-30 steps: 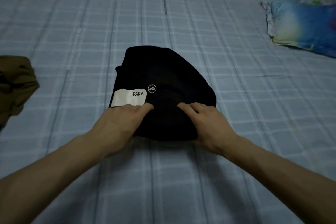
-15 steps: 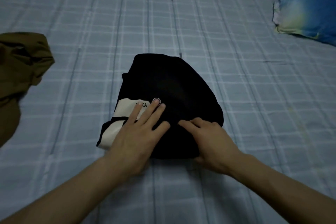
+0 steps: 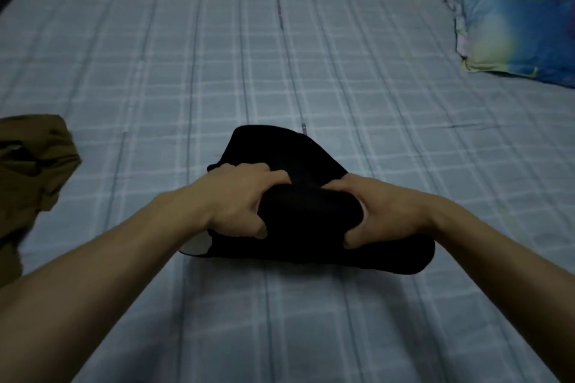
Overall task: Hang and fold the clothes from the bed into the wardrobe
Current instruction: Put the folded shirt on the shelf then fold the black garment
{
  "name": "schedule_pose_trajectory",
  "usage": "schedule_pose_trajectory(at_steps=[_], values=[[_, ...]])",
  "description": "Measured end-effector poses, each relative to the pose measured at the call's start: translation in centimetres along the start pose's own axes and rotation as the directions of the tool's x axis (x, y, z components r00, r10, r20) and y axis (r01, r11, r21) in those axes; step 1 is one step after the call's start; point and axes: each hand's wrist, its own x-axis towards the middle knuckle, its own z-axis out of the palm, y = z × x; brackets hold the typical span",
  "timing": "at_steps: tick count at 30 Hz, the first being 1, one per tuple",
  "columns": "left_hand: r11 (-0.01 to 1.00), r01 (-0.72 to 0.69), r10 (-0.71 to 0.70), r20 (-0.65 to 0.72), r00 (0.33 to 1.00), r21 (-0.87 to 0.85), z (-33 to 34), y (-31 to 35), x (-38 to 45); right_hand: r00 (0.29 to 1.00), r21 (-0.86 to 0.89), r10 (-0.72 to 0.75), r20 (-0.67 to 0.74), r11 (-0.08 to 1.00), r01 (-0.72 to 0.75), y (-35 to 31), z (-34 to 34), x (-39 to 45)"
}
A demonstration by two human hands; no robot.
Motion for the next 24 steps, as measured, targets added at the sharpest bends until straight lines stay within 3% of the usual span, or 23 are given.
schedule_pose_trajectory(at_steps=[4,7,9,11,12,13,16,24], values=[[0.999,0.039,-0.041,-0.139,0.989,-0.018,-1.7,-3.1,1.3,0.954,-0.158,-0.026,-0.3,0.987,-0.022,-0.1,-2.5,1.4],[0.993,0.111,-0.098,-0.306,0.947,0.027,-2.8,-4.3,3.0,0.787,-0.291,-0.095,-0.609,0.95,-0.111,0.0,-2.9,3.7],[0.971,0.166,-0.057,-0.506,0.86,0.171,-2.7,-3.7,4.2,0.635,-0.287,-0.163,-0.755,0.953,-0.096,0.4,-1.8,5.7],[0.965,0.086,0.111,-0.68,0.725,0.249,-1.3,-2.4,4.8,0.576,-0.29,-0.169,-0.8,0.949,-0.123,1.3,-0.1,7.4],[0.97,0.011,0.168,-0.699,0.695,0.244,-0.2,-2.0,4.8,0.576,-0.277,-0.153,-0.803,0.952,-0.133,1.9,0.5,8.1],[0.975,-0.033,0.176,-0.679,0.713,0.219,0.9,-1.8,4.8,0.58,-0.26,-0.143,-0.802,0.958,-0.124,2.6,0.9,8.8],[0.983,0.024,0.079,-0.53,0.845,0.184,3.4,-3.3,4.9,0.597,-0.201,-0.157,-0.787,0.98,-0.008,4.6,0.9,10.7],[0.998,0.025,-0.044,-0.389,0.92,-0.055,5.7,-7.3,7.8,0.684,0.016,-0.066,-0.726,0.994,0.113,6.0,0.0,15.1]])
